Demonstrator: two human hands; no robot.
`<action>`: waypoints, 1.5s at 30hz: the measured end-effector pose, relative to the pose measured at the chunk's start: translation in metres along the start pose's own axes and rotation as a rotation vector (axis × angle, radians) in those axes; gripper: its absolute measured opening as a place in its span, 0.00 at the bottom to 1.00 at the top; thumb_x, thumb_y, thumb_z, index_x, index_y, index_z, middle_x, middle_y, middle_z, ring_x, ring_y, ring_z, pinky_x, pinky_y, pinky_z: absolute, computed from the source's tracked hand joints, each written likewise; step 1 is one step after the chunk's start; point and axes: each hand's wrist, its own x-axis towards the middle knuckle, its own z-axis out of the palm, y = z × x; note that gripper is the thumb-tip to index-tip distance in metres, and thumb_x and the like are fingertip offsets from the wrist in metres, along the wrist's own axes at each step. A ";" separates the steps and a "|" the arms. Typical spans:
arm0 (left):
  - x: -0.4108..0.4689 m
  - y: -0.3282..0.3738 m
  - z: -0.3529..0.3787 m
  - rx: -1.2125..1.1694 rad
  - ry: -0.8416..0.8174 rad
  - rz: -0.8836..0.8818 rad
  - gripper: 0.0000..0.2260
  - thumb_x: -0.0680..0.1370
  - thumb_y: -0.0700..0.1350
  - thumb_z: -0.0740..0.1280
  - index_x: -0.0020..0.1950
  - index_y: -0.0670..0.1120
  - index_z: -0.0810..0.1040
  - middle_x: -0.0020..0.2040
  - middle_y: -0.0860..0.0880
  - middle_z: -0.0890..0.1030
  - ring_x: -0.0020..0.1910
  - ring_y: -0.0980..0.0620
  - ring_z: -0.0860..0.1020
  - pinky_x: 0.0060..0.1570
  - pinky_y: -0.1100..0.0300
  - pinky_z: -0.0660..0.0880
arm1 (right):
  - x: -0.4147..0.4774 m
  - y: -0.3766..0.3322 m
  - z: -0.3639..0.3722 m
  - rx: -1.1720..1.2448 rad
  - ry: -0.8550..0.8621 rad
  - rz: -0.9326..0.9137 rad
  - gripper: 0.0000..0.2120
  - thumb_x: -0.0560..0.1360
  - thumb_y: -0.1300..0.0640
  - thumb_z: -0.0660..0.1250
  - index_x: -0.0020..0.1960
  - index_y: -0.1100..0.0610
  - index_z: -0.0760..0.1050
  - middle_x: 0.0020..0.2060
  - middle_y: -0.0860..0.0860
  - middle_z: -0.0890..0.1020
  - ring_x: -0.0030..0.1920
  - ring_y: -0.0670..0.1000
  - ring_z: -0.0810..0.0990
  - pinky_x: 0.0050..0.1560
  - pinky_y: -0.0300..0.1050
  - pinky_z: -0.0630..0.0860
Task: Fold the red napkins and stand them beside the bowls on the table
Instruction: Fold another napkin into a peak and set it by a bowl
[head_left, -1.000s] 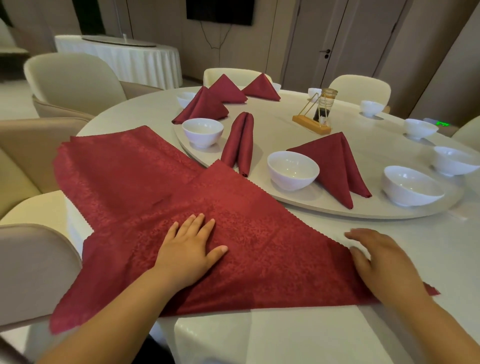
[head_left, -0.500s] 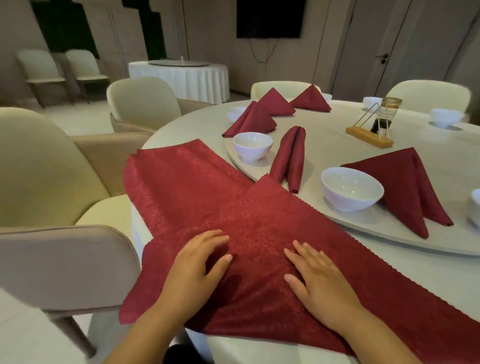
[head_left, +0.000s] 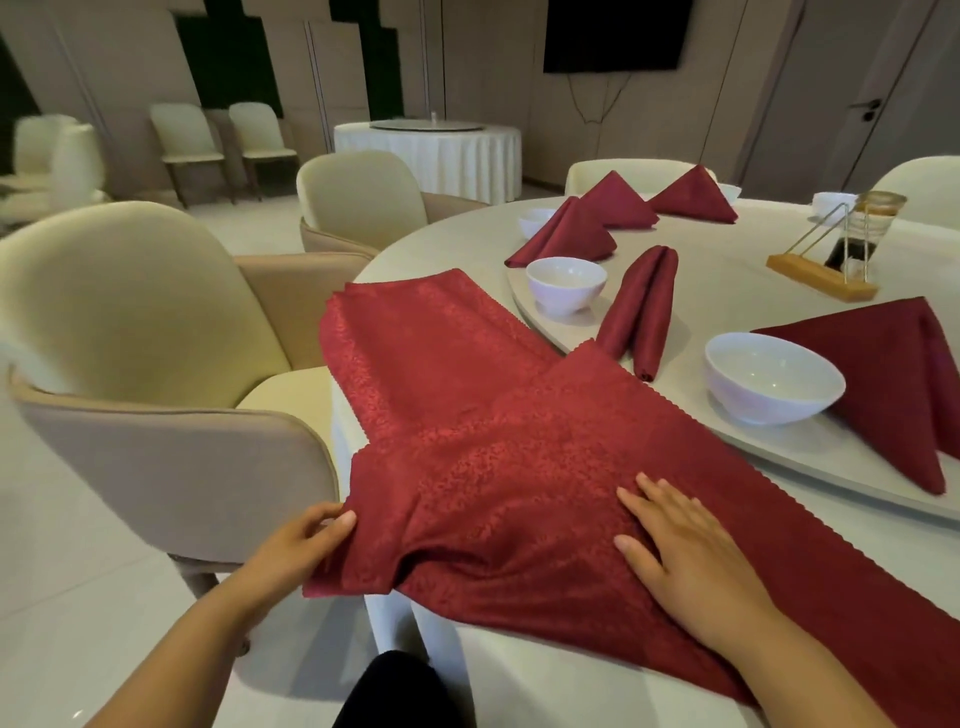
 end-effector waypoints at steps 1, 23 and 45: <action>-0.004 0.002 -0.005 -0.017 -0.064 0.009 0.06 0.77 0.49 0.65 0.49 0.48 0.77 0.45 0.49 0.81 0.40 0.63 0.80 0.29 0.71 0.72 | 0.000 0.000 0.000 0.002 0.001 0.000 0.68 0.38 0.31 0.08 0.74 0.44 0.45 0.75 0.44 0.44 0.74 0.44 0.42 0.65 0.34 0.35; 0.018 0.021 -0.091 0.337 -0.029 -0.061 0.18 0.66 0.56 0.72 0.37 0.41 0.78 0.32 0.48 0.78 0.34 0.52 0.74 0.37 0.63 0.69 | 0.000 -0.002 0.000 -0.043 0.032 0.010 0.68 0.38 0.31 0.08 0.74 0.43 0.46 0.75 0.44 0.46 0.74 0.44 0.44 0.64 0.33 0.37; -0.023 0.022 -0.128 0.085 -0.148 -0.141 0.14 0.64 0.43 0.77 0.35 0.35 0.76 0.24 0.43 0.73 0.20 0.55 0.72 0.19 0.68 0.67 | -0.022 0.004 -0.011 0.300 0.237 -0.205 0.24 0.72 0.34 0.59 0.65 0.40 0.62 0.63 0.34 0.64 0.69 0.37 0.59 0.64 0.27 0.44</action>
